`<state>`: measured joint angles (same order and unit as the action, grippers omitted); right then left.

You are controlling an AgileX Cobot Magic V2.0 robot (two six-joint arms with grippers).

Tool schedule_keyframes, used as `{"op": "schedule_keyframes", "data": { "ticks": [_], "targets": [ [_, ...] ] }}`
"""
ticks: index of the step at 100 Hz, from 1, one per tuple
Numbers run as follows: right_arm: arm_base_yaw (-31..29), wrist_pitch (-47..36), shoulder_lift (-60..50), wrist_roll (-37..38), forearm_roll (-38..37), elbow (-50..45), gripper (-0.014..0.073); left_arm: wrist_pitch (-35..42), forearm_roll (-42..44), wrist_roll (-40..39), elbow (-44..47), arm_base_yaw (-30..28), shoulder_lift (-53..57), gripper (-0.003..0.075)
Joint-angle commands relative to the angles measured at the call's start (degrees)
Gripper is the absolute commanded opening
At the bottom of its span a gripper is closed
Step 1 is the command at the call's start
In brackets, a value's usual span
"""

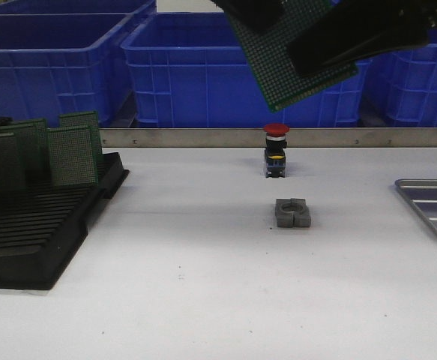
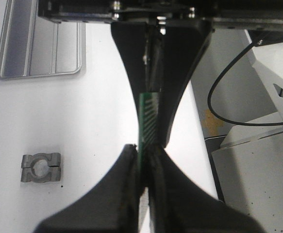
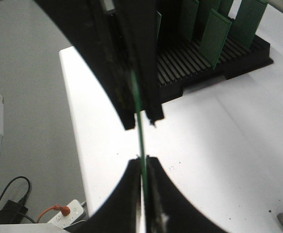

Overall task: Place circuit board on tray
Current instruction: 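Open the left gripper and carry the board with the right gripper toward the tray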

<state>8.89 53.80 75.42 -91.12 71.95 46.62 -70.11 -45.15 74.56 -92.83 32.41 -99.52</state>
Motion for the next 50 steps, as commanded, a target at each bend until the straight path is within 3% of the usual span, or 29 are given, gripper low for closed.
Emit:
{"op": "schedule_keyframes", "data": {
  "ticks": [1,12,19,37,50],
  "targets": [
    [-0.18,-1.25,-1.37,0.89,4.09,1.88,-0.0064,-3.03,-4.91,-0.53,-1.68,0.55,2.61,0.0141],
    [-0.18,-1.57,-1.42,0.89,4.09,1.88,-0.0064,-3.03,-4.91,-0.82,-1.68,0.55,2.61,0.0391],
    [-0.24,-2.53,-1.49,0.89,3.92,1.88,-0.0064,-3.03,-4.91,-1.58,-1.68,0.55,2.61,0.0496],
    [-1.01,-3.91,-2.53,1.31,2.02,1.88,-0.0064,-3.03,-4.91,-1.58,-1.68,0.55,2.61,0.0527],
    [-4.28,-3.69,-4.8,6.66,-2.02,1.88,-0.0064,-3.03,-4.91,-1.58,-1.68,0.55,2.61,0.0526]
  ]
}}
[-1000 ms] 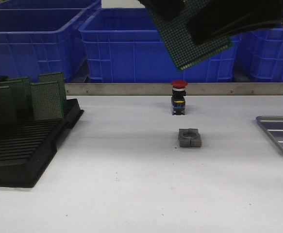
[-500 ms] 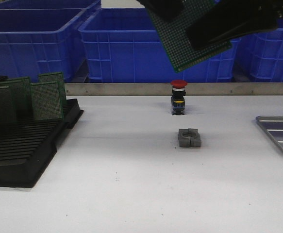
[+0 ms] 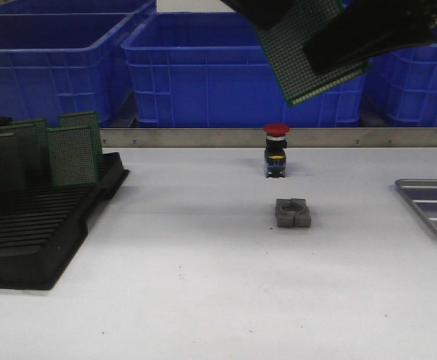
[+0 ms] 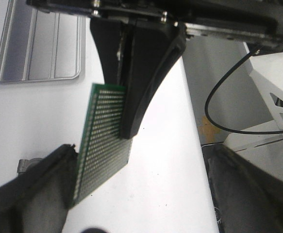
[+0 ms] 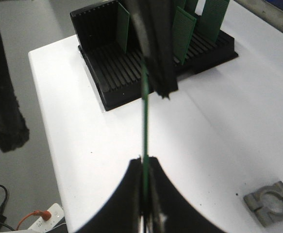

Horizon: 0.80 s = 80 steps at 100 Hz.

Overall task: Place circuit board on tray
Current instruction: 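Open the left gripper and carry the board with the right gripper toward the tray, then lower the board flat onto the metal tray and open the right gripper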

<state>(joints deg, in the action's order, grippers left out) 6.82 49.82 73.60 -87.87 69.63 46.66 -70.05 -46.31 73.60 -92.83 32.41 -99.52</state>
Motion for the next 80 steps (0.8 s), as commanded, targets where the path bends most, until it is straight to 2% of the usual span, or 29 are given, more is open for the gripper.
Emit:
{"op": "schedule_keyframes", "data": {
  "ticks": [1,18,29,46,65,80],
  "targets": [
    [-2.74,0.38,-3.3,3.83,0.01,1.84,-0.0064,-3.09,-3.75,-0.62,-1.68,0.55,2.61,0.0526],
    [-11.32,2.12,-7.05,14.88,-7.49,1.84,-0.0064,-3.09,-3.75,-0.62,-1.68,0.55,2.61,0.0526],
    [-18.57,1.59,-7.74,20.21,-7.9,1.84,-0.0065,-3.09,-3.75,-0.62,-1.68,0.55,2.61,0.0526],
    [-25.8,-2.12,-5.14,25.28,-7.85,1.84,-0.0065,-3.09,-3.75,-0.62,-1.68,0.55,2.61,0.0526],
    [-29.18,-7.8,2.23,30.29,-6.09,1.84,-0.0068,-3.09,-3.75,-0.62,-1.68,0.55,2.61,0.0526],
    [-29.45,-9.98,9.51,30.44,-2.93,1.86,-0.0068,-3.09,-3.75,-0.62,-1.68,0.55,2.61,0.0526]
  ]
}}
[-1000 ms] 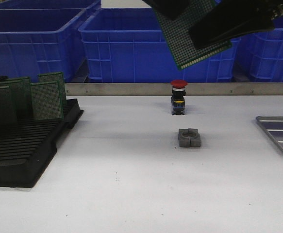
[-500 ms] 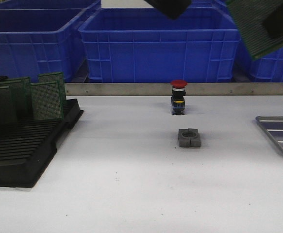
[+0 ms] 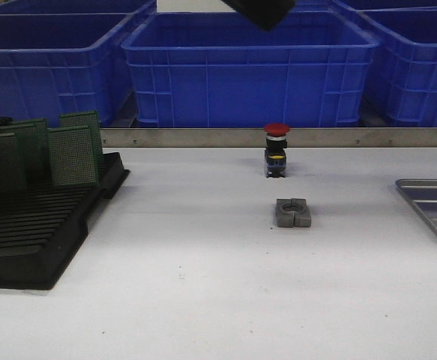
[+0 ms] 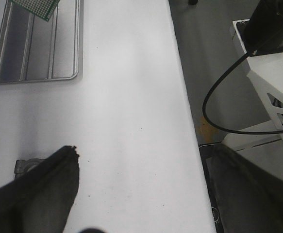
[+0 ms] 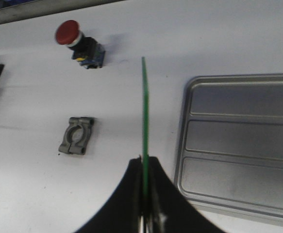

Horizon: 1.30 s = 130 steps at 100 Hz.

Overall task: Place circuit board on tray
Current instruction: 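Lower the board flat onto the metal tray and open the right gripper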

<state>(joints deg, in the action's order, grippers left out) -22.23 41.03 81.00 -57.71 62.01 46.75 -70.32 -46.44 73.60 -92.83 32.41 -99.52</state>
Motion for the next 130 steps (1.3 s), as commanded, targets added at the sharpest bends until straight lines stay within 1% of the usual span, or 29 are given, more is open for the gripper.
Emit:
{"op": "schedule_keyframes", "data": {
  "ticks": [1,11,23,43,72,82,91,96,110,114,122,130],
  "targets": [
    [-0.4,-1.37,2.78,0.28,4.88,1.85,-0.0068,-2.82,-3.62,-0.62,-1.68,0.55,2.61,0.0526],
    [-0.47,-3.07,7.22,0.28,8.94,2.05,-0.0068,-2.82,-3.62,-0.62,-1.68,0.55,2.61,0.0526],
    [-0.47,-3.2,11.92,0.28,11.57,3.48,-0.0068,-2.82,-3.62,-0.62,-1.68,0.55,2.61,0.0526],
    [-0.47,-1.11,17.66,0.28,11.83,5.98,-0.0068,-2.82,-3.62,-0.62,-1.68,0.55,2.61,0.0526],
    [-0.47,-0.97,21.6,0.28,11.87,5.98,-0.0068,-2.82,-3.62,-0.62,-1.68,0.55,2.61,0.0526],
    [-0.47,-0.8,22.63,0.28,11.87,5.98,-0.0056,-2.82,-3.62,-0.62,-1.68,0.55,2.61,0.0526],
    [-0.47,-0.71,23.14,0.28,11.87,5.98,0.0,-2.82,-3.62,-0.62,-1.68,0.55,2.61,0.0526],
    [-0.47,-0.71,23.21,0.28,11.87,5.98,0.0049,-2.82,-3.62,-0.62,-1.68,0.55,2.61,0.0526],
    [-0.47,-0.83,23.21,0.28,11.87,5.98,0.0227,-2.82,-3.62,-0.62,-1.68,0.55,2.61,0.0526],
    [-0.47,-1.0,23.21,0.28,11.87,5.98,0.0292,-2.82,-3.62,-0.62,-1.68,0.55,2.61,0.0526],
    [-0.47,-2.01,23.21,0.28,11.87,5.98,0.0381,-2.82,-3.62,-0.62,-1.68,0.55,2.61,0.0526],
    [-0.47,-3.02,23.15,0.28,11.87,5.98,0.0446,-2.82,-3.62,-0.62,-1.68,0.55,2.61,0.0526]
  ]
}}
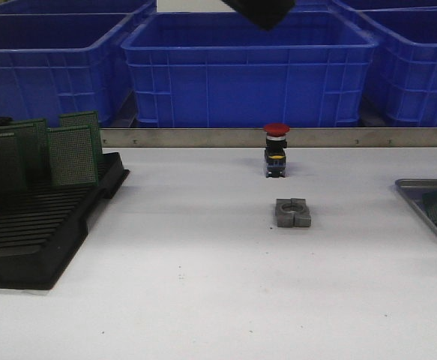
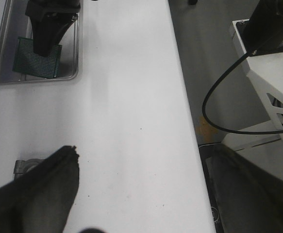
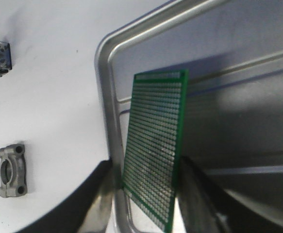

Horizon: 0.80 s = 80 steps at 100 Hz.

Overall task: Place circuit board on tray
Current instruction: 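Lower the board flat onto the metal tray and open the right gripper, then reach the left gripper back to the rack and grasp another green board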

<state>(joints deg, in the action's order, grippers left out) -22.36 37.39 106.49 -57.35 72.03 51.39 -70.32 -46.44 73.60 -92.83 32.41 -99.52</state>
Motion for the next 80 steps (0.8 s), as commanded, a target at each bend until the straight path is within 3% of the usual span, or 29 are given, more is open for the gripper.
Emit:
{"op": "schedule_keyframes", "data": {
  "ticks": [1,13,67,80],
  "targets": [
    [-0.34,0.42,-2.33,-0.08,1.85,1.34,0.0454,-2.82,-3.62,-0.62,-1.68,0.55,2.61,0.0526],
    [-0.34,-0.65,-2.79,-0.14,1.7,1.34,0.0492,-2.82,-3.62,-0.62,-1.68,0.55,2.61,0.0526],
    [-0.34,-1.32,-7.03,-0.14,0.49,1.34,0.0491,-2.75,-3.62,-0.73,-1.68,0.55,2.61,0.0526],
    [-0.34,-1.33,-7.03,-0.19,0.49,1.34,0.0491,-2.75,1.67,-0.73,-3.34,-0.24,2.83,0.0526]
  ]
}}
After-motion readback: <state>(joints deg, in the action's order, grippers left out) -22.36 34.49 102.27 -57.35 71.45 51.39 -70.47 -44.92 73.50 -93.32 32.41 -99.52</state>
